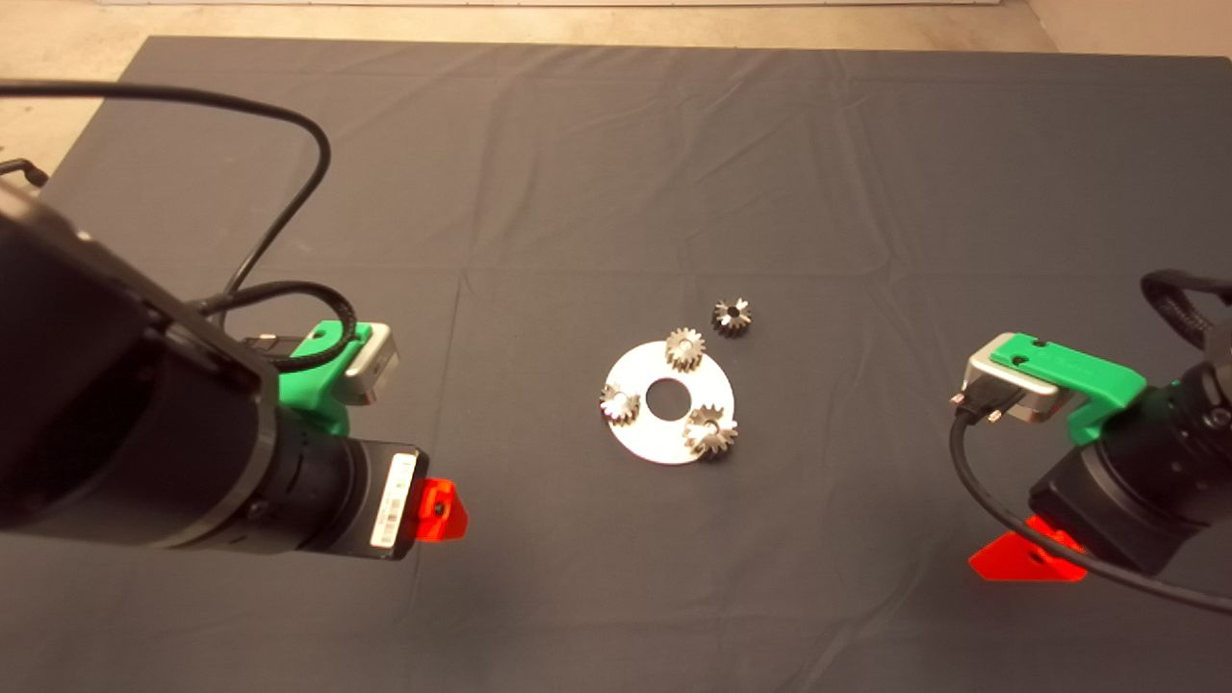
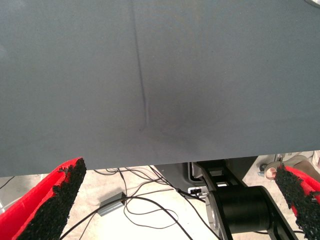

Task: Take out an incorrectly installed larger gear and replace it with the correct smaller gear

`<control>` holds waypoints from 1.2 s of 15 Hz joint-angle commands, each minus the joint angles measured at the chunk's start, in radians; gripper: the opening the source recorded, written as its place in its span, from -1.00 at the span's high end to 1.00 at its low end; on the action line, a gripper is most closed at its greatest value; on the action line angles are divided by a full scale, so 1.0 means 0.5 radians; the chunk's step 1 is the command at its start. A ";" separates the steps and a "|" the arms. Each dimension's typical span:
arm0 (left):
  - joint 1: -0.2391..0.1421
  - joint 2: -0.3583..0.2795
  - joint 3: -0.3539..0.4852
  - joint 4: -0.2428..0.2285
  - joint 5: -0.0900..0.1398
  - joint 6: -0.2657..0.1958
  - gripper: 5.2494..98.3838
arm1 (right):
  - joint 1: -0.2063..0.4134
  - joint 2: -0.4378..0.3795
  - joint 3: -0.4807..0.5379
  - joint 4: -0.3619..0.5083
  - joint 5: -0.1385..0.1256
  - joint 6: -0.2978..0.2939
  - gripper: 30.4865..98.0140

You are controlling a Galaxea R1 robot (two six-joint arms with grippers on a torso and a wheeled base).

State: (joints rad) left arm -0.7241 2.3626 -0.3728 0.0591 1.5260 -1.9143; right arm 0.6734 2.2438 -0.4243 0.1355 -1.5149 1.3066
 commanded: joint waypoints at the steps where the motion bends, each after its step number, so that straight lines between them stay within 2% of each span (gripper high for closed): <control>1: -0.043 0.004 0.028 -0.029 0.264 -0.010 -0.99 | 0.037 -0.007 0.008 0.054 0.005 0.010 -0.97; 7: -0.042 0.019 0.028 -0.029 0.264 -0.010 -0.99 | 0.024 0.024 0.002 0.038 0.005 0.009 -0.97; 10: -0.043 0.011 0.025 -0.023 0.264 -0.006 -0.99 | -0.058 0.049 -0.017 -0.137 0.008 -0.009 -0.97; 12: -0.043 0.017 0.025 -0.023 0.264 -0.006 -0.99 | -0.128 0.181 -0.044 -0.293 0.017 -0.021 -0.97; 15: -0.043 0.023 0.028 -0.023 0.264 -0.006 -0.99 | -0.327 0.365 -0.202 -0.564 0.016 -0.055 -0.97; 17: -0.043 0.023 0.028 -0.023 0.264 -0.006 -0.99 | -0.420 0.493 -0.308 -0.664 0.014 -0.192 -0.97; 18: -0.043 0.023 0.028 -0.023 0.264 -0.003 -0.99 | -0.423 0.540 -0.345 -0.690 0.014 -0.214 -0.97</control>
State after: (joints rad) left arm -0.7240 2.3683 -0.3728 0.0596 1.5264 -1.9143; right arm 0.5174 2.4093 -0.5009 -0.0800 -1.5106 1.2802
